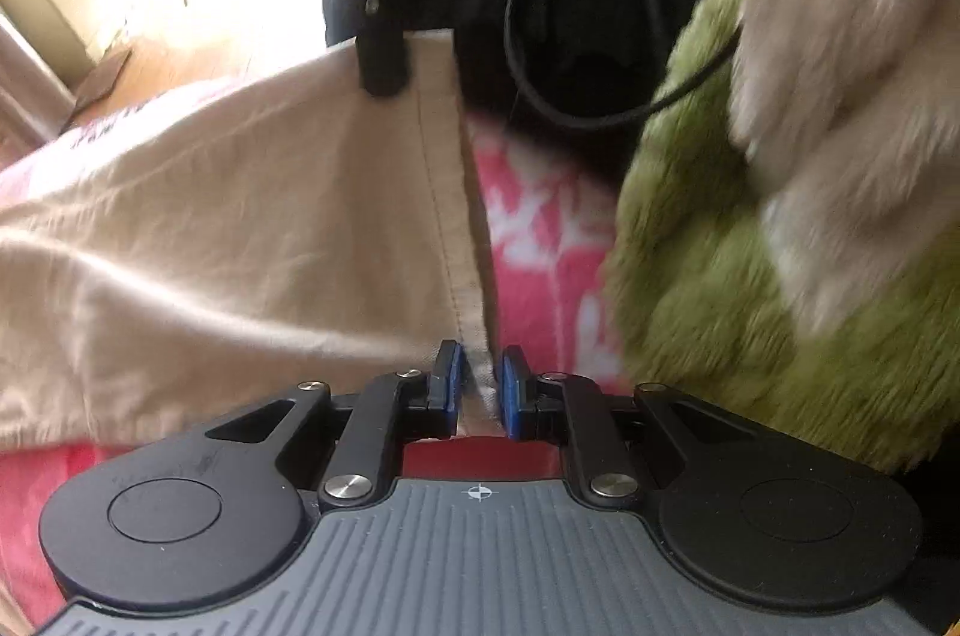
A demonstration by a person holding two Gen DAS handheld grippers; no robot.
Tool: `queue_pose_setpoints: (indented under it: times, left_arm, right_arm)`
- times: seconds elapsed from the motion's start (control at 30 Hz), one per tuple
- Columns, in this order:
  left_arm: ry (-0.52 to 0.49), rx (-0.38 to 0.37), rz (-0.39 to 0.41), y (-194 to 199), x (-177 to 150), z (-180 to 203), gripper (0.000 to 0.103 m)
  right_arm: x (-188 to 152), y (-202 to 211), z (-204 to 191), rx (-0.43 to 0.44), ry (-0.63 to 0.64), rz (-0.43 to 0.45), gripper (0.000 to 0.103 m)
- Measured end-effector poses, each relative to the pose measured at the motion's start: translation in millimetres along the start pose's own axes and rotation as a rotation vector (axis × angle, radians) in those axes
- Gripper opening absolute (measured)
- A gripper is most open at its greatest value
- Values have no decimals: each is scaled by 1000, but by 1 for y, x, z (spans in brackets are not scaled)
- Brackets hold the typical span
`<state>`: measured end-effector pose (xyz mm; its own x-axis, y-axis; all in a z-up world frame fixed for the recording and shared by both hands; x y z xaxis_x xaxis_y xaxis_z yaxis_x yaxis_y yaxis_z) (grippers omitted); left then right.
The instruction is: Fold clothes
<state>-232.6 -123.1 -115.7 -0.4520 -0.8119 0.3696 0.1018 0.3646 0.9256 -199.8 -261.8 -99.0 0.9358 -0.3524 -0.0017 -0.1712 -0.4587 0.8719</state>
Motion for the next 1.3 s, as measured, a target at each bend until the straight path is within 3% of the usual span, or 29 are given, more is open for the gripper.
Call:
queue_pose_setpoints:
  times: [0.1, 0.2, 0.23, 0.3, 0.4, 0.5, 0.57, 0.7, 0.83, 0.87, 0.93, 1.03, 1.1, 1.17, 1.23, 1.3]
  left_arm:
    - [-1, -17, 2, -6, 10, 1, 13]
    - [26, -26, -22, -11, 9, 3, 17]
    - [49, -36, -21, -8, 8, 3, 23]
    - [102, -62, -11, -2, 6, 3, 31]
    - [207, -140, 16, 12, 4, 1, 32]
    - [309, -139, 36, 28, -1, -13, 32]
    - [395, -96, 66, 41, -10, -36, 32]
    - [516, 41, 113, 34, -7, -85, 32]
    - [497, 134, 91, 8, 0, -97, 32]
    - [483, 120, 75, 4, -4, -92, 32]
    - [455, 93, 44, -3, -12, -81, 34]
    - [408, 85, 51, -4, -21, -65, 48]
    - [386, 84, 66, -4, -25, -58, 52]
    - [390, 77, 71, -7, -24, -58, 55]
    - [406, 64, 70, -9, -23, -61, 55]
    - [404, 58, 64, -9, -24, -60, 55]
  right_arm:
    - [-2, -5, 21, -163, 4, -49, 3]
    - [-2, -13, 29, -220, -16, -83, 11]
    - [-2, -10, 27, -241, 3, -78, 18]
    - [-5, -2, 26, -311, 54, -61, 18]
    - [-8, 16, 27, -387, 131, -25, 18]
    - [3, 39, 20, -470, 239, 69, 18]
    - [20, 50, 12, -478, 303, 144, 18]
    - [57, 40, -25, -401, 444, 276, 18]
    - [84, -2, -43, -364, 567, 324, 18]
    - [86, -13, -39, -385, 598, 312, 18]
    - [72, -33, -12, -475, 637, 186, 18]
    - [39, -23, 24, -527, 636, 52, 19]
    - [28, -10, 45, -636, 606, -37, 19]
    - [40, 9, 40, -633, 600, 18, 19]
    - [69, 26, 18, -566, 561, 131, 19]
    - [102, 25, -13, -510, 606, 249, 19]
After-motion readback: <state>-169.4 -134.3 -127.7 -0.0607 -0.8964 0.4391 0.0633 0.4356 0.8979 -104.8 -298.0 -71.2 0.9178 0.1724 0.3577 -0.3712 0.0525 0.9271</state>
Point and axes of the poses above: each gripper's, at about its wrist camera, not at the fingertips, and y roughly against the way its jaws point, z to its right, x to its top, the point moved 9 cm from there along -y, roughly the way its jaws point, and after that the axes turned 4 degrees about -z, right-handed, at the moved point
